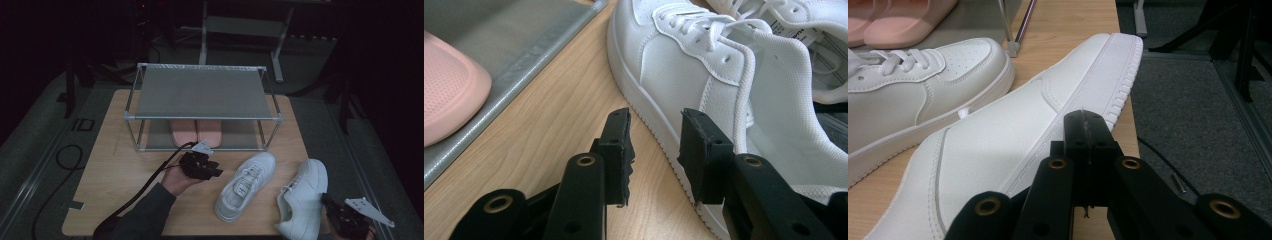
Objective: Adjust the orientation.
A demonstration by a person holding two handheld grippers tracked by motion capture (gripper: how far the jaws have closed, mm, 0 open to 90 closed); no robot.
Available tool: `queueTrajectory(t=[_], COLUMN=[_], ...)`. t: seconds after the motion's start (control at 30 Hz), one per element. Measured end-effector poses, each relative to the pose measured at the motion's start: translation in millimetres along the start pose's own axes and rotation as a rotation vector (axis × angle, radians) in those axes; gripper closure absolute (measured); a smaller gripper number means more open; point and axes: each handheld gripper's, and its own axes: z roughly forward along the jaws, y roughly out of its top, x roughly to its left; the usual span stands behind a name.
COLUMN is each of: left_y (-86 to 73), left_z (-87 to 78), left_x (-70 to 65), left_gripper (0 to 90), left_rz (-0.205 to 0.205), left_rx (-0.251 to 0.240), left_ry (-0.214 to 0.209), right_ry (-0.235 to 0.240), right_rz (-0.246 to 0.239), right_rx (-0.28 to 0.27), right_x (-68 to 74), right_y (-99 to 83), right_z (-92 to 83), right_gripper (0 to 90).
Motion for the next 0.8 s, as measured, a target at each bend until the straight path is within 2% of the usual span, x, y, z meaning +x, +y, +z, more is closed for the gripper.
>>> queueTrajectory(t=[0.33, 0.8], left_y=[0.2, 0.0], left_z=[0.0, 0.2], left_x=[0.4, 0.4], left_gripper=[64.9, 64.1], left_rz=[-0.004, -0.004], left_rx=[-0.004, 0.0], left_ry=[-0.008, -0.013], right_ry=[-0.02, -0.038], right_rz=[-0.01, 0.009], right_rx=[0.009, 0.008], right_x=[-2.7, -8.9], right_y=[-0.7, -4.5], right_z=[-1.9, -5.0], right_gripper=[90.0, 90.0])
